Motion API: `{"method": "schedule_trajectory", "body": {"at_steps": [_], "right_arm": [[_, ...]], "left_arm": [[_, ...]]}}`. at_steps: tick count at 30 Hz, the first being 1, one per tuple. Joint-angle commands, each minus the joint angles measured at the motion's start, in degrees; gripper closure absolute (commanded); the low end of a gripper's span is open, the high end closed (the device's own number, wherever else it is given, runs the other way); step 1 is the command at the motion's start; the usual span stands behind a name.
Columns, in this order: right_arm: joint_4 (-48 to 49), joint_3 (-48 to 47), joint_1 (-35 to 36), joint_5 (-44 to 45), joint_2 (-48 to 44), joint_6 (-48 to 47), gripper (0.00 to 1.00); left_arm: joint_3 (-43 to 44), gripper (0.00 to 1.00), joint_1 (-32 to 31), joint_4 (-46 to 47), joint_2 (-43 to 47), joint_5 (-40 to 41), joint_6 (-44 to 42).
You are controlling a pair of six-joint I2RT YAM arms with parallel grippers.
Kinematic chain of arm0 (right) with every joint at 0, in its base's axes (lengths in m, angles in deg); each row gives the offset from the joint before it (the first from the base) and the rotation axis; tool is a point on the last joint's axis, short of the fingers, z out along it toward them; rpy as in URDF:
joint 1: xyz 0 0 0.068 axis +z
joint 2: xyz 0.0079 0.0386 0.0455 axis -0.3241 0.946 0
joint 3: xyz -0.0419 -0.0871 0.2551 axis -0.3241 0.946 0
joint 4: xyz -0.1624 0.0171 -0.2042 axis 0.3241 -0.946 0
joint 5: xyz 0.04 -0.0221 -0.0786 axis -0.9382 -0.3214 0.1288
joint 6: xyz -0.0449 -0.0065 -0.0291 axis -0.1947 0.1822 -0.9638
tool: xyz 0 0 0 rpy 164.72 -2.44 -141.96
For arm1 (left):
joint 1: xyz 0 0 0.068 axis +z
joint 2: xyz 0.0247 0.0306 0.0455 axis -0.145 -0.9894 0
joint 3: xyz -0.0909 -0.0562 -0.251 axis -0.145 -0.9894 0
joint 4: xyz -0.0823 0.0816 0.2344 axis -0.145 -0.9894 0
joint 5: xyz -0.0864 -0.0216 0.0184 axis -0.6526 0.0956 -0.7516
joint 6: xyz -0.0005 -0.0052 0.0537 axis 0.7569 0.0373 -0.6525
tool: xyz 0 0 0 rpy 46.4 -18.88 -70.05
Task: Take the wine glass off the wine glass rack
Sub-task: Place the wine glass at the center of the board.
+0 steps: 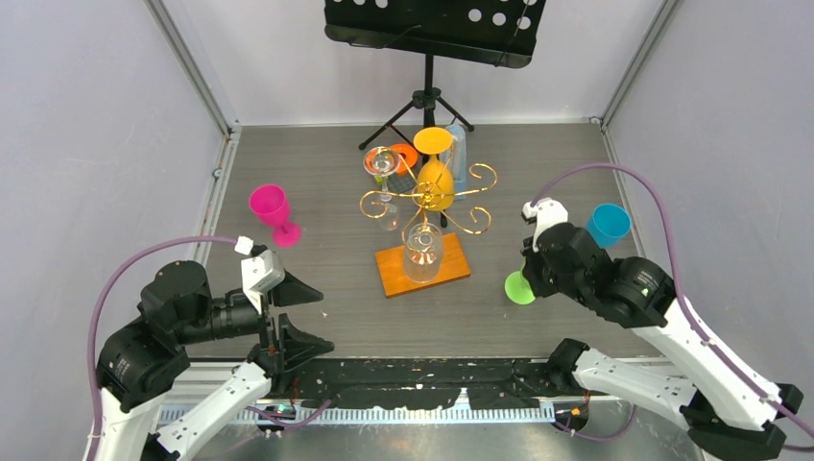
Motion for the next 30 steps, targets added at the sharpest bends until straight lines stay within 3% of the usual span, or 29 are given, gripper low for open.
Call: {"method": "schedule_trajectory", "body": {"at_steps": [1, 8, 15, 30], "right_arm": [[6.6, 0.3, -10.0, -4.3, 3.2, -7.4, 0.94], [11.2, 0.6, -24.7, -6.8, 7.6, -12.8, 0.95], [16.9, 0.2, -35.0, -11.7, 13.5, -14.7, 0.95], [23.7, -2.2, -41.1, -13.0, 25.9, -15.9, 0.95]], "left_arm": [[0.2, 0.00, -0.2, 0.3, 0.5, 0.8, 0.6], [0.1, 0.00, -0.2, 0.0, 0.9, 1.8, 0.3], [0.2, 0.00, -0.3, 0.0, 0.5, 1.5, 0.4], [0.8, 0.00, -0.7, -0.5, 0.6, 2.4, 0.4]]}}
